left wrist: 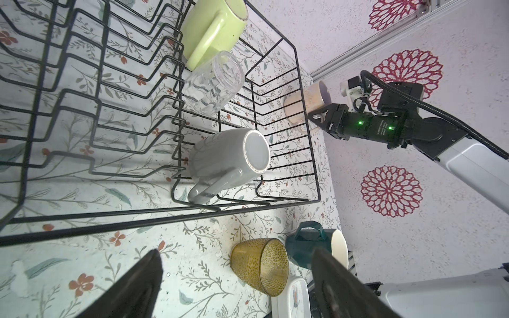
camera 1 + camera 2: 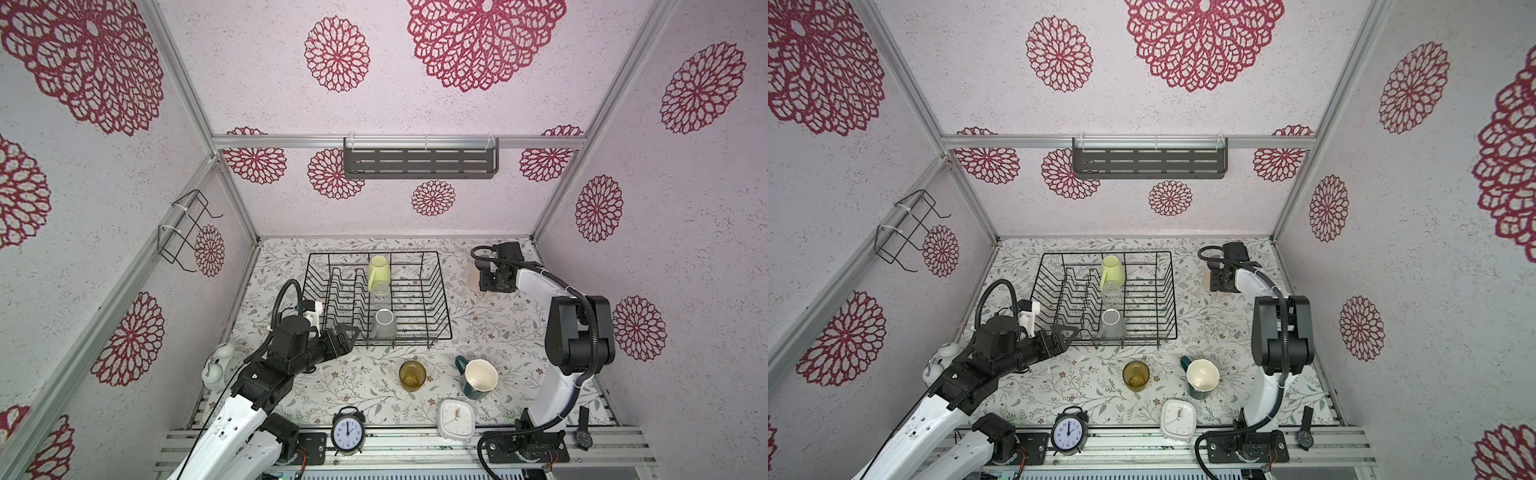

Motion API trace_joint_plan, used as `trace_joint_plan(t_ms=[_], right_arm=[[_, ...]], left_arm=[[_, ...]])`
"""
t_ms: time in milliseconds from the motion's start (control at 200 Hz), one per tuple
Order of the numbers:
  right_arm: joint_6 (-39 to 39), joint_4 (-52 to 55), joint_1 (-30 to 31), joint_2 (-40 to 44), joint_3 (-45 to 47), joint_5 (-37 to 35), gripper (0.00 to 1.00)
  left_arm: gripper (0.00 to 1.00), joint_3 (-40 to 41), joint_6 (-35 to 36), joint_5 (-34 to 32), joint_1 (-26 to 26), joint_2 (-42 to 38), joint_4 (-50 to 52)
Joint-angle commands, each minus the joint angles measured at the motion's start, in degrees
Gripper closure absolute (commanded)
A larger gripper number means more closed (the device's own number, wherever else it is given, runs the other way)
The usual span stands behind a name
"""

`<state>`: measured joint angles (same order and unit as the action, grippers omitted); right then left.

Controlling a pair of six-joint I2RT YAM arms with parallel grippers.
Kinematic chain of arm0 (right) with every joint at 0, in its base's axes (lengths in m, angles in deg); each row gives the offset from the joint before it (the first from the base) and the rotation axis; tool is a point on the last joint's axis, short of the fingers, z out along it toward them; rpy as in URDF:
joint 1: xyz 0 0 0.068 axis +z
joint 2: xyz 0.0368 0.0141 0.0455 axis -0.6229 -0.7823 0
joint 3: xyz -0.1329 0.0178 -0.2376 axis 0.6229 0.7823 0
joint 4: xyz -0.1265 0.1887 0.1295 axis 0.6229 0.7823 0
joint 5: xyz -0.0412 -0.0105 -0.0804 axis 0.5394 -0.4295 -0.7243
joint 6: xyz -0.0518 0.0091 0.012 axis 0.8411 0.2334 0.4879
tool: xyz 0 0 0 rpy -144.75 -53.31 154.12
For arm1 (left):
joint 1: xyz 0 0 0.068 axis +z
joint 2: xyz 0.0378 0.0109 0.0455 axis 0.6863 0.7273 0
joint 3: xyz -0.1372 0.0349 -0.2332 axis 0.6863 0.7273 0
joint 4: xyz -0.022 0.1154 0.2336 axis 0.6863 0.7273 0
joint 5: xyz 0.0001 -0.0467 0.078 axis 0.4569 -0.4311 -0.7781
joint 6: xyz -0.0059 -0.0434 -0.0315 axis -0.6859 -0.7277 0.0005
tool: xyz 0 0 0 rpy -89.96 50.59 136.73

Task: Load cups into a dish rack
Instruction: Pick up the cup from the top-right of the table.

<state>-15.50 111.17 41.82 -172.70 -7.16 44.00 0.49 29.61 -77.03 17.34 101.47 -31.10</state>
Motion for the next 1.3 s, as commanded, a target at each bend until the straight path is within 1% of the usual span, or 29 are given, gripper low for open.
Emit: trace_joint_plan(t_ms=[0,55,90,130,185,280,470,575,801,881,936,1111,1226,1296], right_arm=[[1.7,3.2,-0.1,-1.2,-1.7,0.5,0.47],[2.0,3.1,-0.1,-1.2,-1.2,-0.5,0.50],[2.3,3.2,0.0,-1.2,-1.1,-1.4,0.53],[2.5,3.4,0.0,-1.2,-1.1,-2.2,0.61],[2.7,3.4,0.0,-1.0,-1.1,-2.8,0.69],[2.7,2.4,-0.1,-0.1,-0.7,-1.7,0.82],[1.0,-1.8,-0.1,4.0,2.1,2.0,0.95],[-0.9,-5.2,0.0,7.6,4.6,3.7,1.00],[-6.0,-12.7,0.0,16.6,10.0,9.3,1.00],[-8.4,-15.4,0.0,19.7,11.4,11.7,1.00],[-10.3,-17.5,0.0,21.8,12.5,13.3,1.00],[-15.5,-21.9,0.4,27.2,13.9,18.2,1.00],[-19.9,-24.0,0.9,29.2,13.7,23.4,1.00],[-22.9,-25.7,1.7,30.5,13.7,25.8,1.00]], left_arm=[[0.11,0.1,-0.1,-0.8,-0.2,-0.5,1.0],[0.11,-0.4,0.4,-1.4,-0.3,-0.5,2.0],[0.11,-0.7,0.6,-1.8,-0.3,-0.6,2.6],[0.11,-1.1,0.8,-2.0,-0.2,-0.7,2.9],[0.11,-1.1,1.0,-2.2,-0.3,-0.9,3.2],[0.11,-1.0,0.7,-2.3,-0.2,-1.2,3.0],[0.11,-0.7,0.0,-1.9,-0.3,-0.9,2.0],[0.11,-0.4,-0.7,-1.1,-0.3,-0.9,0.5],[0.11,-0.2,-4.1,2.0,-0.3,-0.9,-5.0],[0.11,0.5,-7.3,5.6,-0.3,-1.6,-11.1],[0.11,1.3,-9.5,6.7,-0.3,-2.4,-15.1],[0.08,2.0,-12.1,6.6,-0.3,-4.8,-21.6],[0.05,2.1,-13.4,7.4,-0.4,-4.5,-25.4],[0.05,2.0,-14.5,8.2,-0.4,-3.5,-27.6]])
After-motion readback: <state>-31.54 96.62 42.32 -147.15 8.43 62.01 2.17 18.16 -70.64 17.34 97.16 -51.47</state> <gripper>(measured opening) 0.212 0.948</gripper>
